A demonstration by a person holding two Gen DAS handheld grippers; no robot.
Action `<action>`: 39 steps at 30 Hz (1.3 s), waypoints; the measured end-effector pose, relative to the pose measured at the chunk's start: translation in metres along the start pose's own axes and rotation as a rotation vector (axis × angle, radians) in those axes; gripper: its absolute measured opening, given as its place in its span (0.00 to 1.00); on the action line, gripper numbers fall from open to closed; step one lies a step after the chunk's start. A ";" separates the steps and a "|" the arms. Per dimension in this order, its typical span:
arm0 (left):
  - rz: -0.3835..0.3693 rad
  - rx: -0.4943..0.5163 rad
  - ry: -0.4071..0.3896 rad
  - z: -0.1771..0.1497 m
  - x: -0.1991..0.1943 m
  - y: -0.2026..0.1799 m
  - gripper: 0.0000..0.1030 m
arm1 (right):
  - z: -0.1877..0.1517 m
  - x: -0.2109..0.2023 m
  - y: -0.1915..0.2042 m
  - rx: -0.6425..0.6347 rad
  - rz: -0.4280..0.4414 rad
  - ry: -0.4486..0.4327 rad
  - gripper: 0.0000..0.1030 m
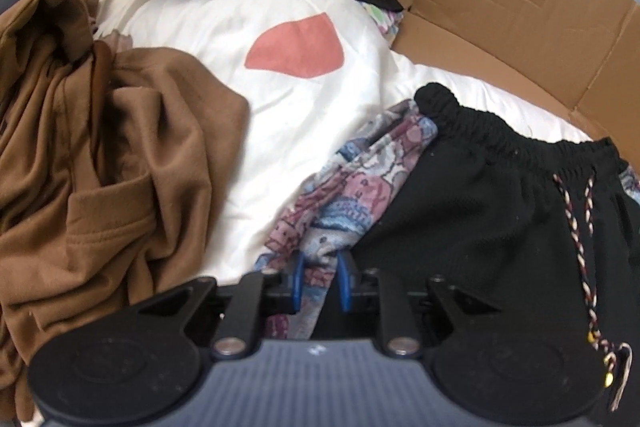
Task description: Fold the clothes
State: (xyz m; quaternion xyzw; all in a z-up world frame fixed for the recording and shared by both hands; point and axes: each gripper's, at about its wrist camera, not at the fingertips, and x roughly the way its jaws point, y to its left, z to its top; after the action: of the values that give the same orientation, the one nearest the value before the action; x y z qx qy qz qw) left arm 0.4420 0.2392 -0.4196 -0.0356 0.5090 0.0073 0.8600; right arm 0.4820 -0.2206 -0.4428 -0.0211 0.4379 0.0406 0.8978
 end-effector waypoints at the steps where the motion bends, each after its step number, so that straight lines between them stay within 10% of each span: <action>1: -0.005 0.001 0.002 -0.001 -0.002 0.001 0.21 | -0.001 -0.002 -0.003 0.012 0.002 0.000 0.19; 19: 0.024 -0.070 0.008 -0.065 -0.103 0.067 0.37 | -0.054 -0.101 -0.014 0.139 0.060 -0.032 0.24; 39: 0.016 -0.143 0.052 -0.129 -0.195 0.126 0.55 | -0.074 -0.225 0.018 0.122 0.104 0.072 0.52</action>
State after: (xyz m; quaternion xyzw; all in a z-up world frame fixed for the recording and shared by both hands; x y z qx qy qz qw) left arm 0.2294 0.3603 -0.3172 -0.0931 0.5296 0.0498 0.8417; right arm 0.2844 -0.2205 -0.3115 0.0550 0.4723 0.0595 0.8777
